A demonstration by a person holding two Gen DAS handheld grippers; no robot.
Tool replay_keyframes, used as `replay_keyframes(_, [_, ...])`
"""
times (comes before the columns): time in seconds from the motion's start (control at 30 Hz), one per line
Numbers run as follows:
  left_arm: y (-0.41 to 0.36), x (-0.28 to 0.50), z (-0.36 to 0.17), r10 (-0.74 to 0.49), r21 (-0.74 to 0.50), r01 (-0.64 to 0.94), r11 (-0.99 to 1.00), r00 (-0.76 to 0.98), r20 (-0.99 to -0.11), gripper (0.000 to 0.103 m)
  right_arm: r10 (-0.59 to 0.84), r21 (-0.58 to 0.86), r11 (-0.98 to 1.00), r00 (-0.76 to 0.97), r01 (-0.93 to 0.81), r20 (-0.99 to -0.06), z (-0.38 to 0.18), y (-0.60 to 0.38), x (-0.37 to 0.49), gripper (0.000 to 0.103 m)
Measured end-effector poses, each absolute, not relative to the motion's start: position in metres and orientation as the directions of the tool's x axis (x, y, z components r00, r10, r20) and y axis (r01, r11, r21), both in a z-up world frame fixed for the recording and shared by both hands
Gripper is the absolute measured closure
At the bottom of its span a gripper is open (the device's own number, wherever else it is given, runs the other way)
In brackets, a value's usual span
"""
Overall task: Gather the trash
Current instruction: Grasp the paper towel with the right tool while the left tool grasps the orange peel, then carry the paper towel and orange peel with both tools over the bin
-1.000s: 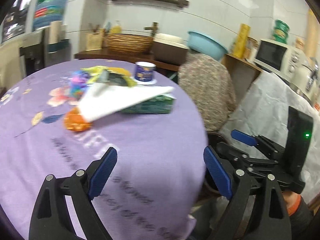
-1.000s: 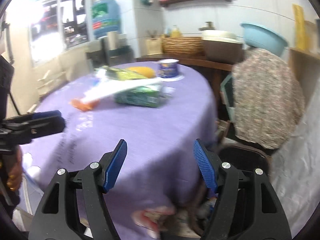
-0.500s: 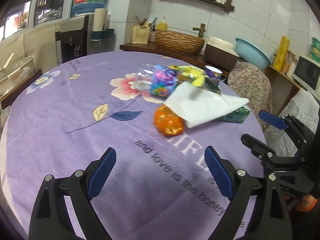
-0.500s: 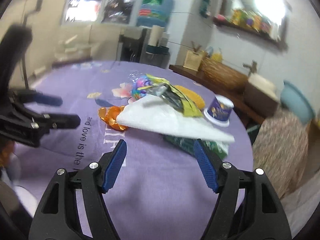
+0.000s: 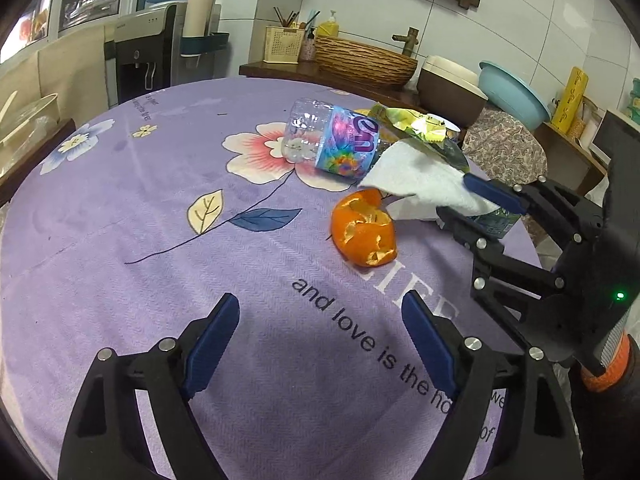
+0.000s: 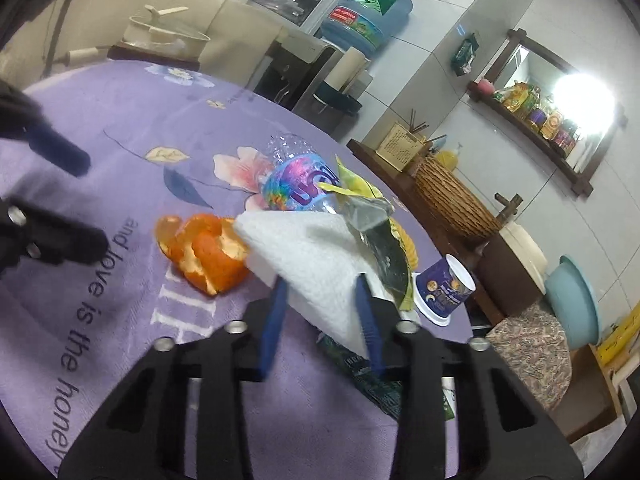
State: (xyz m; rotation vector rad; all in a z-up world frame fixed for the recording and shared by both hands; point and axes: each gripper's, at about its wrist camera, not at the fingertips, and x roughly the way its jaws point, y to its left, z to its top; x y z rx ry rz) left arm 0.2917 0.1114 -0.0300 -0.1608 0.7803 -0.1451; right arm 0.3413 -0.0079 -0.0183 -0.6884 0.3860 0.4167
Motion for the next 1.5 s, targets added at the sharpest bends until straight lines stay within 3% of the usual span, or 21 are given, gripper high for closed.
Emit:
replay_keyframes(0.03, [0.11,0.294,-0.03,-0.192,-0.2,0.072,0.977,0.701,-0.687,0.025,0.249,-0.515,0.698,0.843,-0.497,-0.476,-0.017,-0.007,0.341,0.089])
replay_keyframes(0.17, [0.105,0.306,-0.032,-0.219,-0.232,0.075,0.97,0.691,-0.689,0.035,0.284,-0.478,0.714,0.836,-0.511,-0.47,-0.011,-0.011,0.336,0.098])
replay_keyframes(0.3, [0.097,0.32,-0.035,-0.221,-0.244,0.065,0.968,0.685,-0.694,0.048,0.33,-0.393,0.752,0.819,-0.529,-0.47,0.0,-0.021,0.332,0.099])
replay_keyframes(0.5, [0.09,0.331,-0.036,-0.196,-0.235,0.036,0.971,0.677,-0.709,0.086,0.358,-0.373,0.759,0.821,-0.534,-0.446,0.011,-0.028,0.317,0.099])
replay_keyframes(0.63, [0.089,0.325,-0.035,-0.15,-0.2,0.011,0.98,0.701,-0.697,0.097,0.376,-0.368,0.762,0.827,-0.533,-0.418,0.018,-0.033,0.308,0.099])
replay_keyframes(0.87, [0.095,0.308,-0.015,-0.154,-0.212,0.018,0.977,0.747,-0.647,0.098,0.43,-0.318,0.767,0.813,-0.558,-0.392,0.036,-0.039,0.295,0.099])
replay_keyframes(1.5, [0.102,0.232,0.075,-0.22,-0.26,0.111,0.959,0.868,-0.445,0.099,0.628,-0.014,0.756,0.731,-0.654,-0.266,0.112,-0.092,0.234,0.1])
